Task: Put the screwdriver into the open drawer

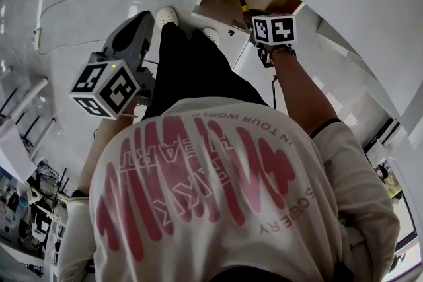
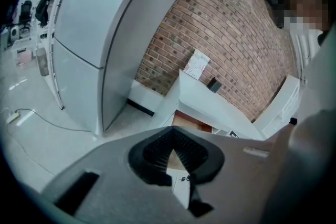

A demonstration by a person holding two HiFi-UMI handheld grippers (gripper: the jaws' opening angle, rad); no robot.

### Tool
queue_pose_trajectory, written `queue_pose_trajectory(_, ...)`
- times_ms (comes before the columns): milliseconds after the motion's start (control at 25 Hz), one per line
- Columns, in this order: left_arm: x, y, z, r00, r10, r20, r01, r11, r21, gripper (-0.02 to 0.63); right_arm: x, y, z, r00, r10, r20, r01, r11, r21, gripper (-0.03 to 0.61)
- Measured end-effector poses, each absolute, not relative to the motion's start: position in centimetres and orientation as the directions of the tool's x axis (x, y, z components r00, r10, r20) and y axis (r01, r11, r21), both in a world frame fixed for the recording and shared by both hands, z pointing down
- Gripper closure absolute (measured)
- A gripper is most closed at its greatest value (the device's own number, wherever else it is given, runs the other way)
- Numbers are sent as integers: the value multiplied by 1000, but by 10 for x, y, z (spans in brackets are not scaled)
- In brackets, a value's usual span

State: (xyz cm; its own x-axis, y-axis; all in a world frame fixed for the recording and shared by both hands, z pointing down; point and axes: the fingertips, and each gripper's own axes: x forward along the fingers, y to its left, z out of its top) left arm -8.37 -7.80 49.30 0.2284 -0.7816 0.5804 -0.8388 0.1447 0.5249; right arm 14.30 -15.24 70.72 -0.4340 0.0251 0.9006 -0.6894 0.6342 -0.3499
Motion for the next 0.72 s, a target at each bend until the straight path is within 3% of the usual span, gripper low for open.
queue_pose_trajectory(240, -89, -81, 507, 236, -766, 598, -834, 157, 530, 611, 153, -159, 729, -401, 28, 916, -759, 549, -349, 491)
queue_pose_trajectory(720, -108, -85, 517, 212, -753, 623, -829, 199, 522, 611, 158, -162, 766, -292, 107, 950, -745, 598, -296, 491)
